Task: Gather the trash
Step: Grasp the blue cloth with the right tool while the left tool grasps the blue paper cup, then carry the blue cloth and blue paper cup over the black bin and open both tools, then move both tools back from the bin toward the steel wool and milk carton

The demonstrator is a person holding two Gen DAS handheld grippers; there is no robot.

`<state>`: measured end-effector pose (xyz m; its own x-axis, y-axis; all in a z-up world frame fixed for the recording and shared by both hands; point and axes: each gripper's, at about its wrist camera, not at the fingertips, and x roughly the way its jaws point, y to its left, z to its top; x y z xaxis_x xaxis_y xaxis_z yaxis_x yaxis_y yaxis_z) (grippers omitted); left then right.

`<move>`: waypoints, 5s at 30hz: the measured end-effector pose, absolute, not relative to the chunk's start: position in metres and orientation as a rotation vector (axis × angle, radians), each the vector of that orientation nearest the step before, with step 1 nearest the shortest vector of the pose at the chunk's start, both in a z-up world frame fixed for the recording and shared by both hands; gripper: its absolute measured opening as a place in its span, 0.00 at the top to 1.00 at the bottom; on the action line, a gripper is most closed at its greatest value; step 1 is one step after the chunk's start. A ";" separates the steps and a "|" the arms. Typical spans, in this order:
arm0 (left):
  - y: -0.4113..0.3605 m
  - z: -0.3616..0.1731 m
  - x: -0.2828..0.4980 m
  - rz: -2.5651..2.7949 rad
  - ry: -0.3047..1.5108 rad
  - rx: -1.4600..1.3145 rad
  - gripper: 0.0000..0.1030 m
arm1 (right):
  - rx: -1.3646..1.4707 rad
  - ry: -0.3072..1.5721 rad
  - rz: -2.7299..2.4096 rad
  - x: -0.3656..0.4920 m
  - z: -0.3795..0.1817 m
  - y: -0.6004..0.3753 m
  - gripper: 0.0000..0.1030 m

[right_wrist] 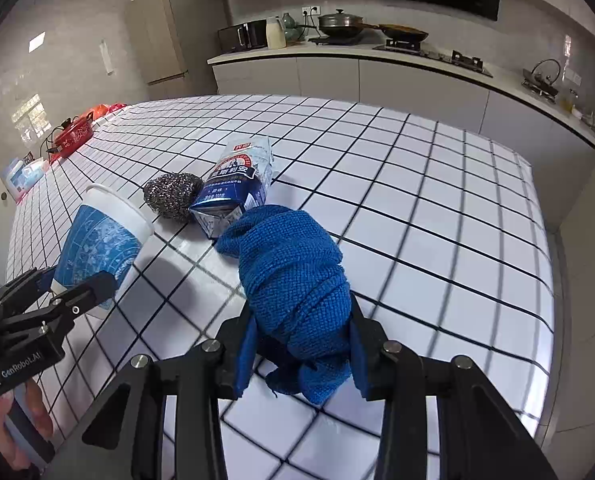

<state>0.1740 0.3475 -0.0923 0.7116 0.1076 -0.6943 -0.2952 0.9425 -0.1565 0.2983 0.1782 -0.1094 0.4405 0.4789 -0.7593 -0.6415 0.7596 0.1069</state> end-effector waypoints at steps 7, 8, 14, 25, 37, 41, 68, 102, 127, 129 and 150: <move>0.322 -0.078 0.156 0.213 0.732 -0.243 0.41 | -0.192 0.838 0.675 0.275 -0.088 0.139 0.60; 0.317 -0.075 0.153 0.210 0.726 -0.237 0.41 | -0.190 0.832 0.671 0.271 -0.085 0.133 0.60; 0.282 -0.065 0.132 0.191 0.707 -0.209 0.41 | -0.184 0.812 0.647 0.243 -0.075 0.096 0.60; 0.222 -0.059 0.093 0.145 0.700 -0.195 0.41 | -0.130 0.796 0.601 0.177 -0.059 0.017 0.60; 0.156 -0.050 0.079 0.048 0.694 -0.153 0.41 | -0.092 0.774 0.523 0.124 -0.044 -0.062 0.60; 0.133 -0.050 0.080 0.015 0.697 -0.140 0.41 | -0.081 0.776 0.475 0.117 -0.046 -0.094 0.60; -0.049 -0.085 0.107 -0.216 0.783 -0.070 0.42 | -0.039 0.855 0.259 0.107 -0.086 -0.293 0.60; -0.119 -0.214 0.157 -0.049 1.089 -0.013 0.10 | -0.063 1.114 0.235 0.219 -0.232 -0.359 0.00; -0.086 -0.113 0.122 -0.012 0.913 -0.043 0.04 | -0.051 0.952 0.244 0.169 -0.147 -0.339 0.00; -0.077 -0.107 0.118 0.009 0.897 -0.051 0.04 | -0.058 0.929 0.266 0.162 -0.139 -0.327 0.00; 0.072 -0.061 0.058 0.299 0.741 -0.171 0.04 | -0.108 0.779 0.576 0.146 -0.076 -0.176 0.00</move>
